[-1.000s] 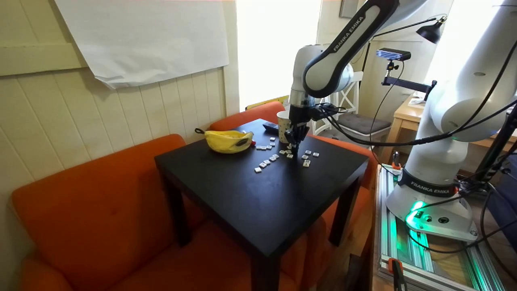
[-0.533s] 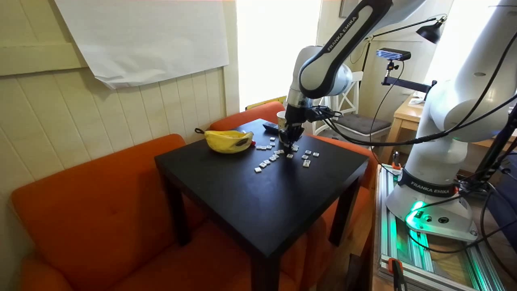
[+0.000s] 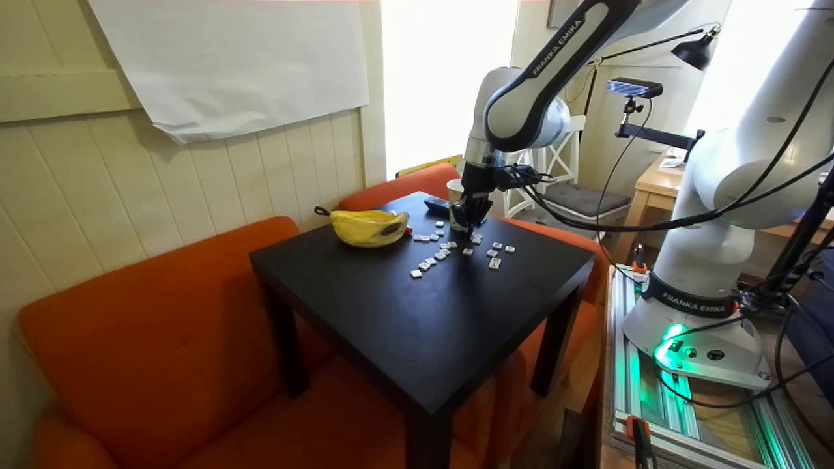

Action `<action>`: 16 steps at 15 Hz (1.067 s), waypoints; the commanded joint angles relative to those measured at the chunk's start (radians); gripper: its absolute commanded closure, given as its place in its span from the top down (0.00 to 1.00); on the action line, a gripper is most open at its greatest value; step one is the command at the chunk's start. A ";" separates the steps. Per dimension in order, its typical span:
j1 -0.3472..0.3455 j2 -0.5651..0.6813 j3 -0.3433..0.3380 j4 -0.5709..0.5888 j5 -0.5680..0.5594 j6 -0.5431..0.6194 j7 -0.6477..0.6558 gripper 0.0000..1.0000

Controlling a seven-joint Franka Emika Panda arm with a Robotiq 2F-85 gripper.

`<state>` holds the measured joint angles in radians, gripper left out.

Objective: Push some of the letter blocks forward

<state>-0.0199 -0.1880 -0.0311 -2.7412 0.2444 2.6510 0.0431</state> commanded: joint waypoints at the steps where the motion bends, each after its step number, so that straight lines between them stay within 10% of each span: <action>1: -0.050 -0.136 -0.003 -0.019 -0.116 -0.228 0.083 0.00; 8: -0.018 -0.252 -0.021 0.004 -0.061 -0.755 -0.014 0.00; 16: 0.029 -0.189 -0.009 -0.003 0.027 -0.725 -0.072 0.00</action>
<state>-0.0106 -0.4128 -0.0388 -2.7454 0.2213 1.8913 0.0021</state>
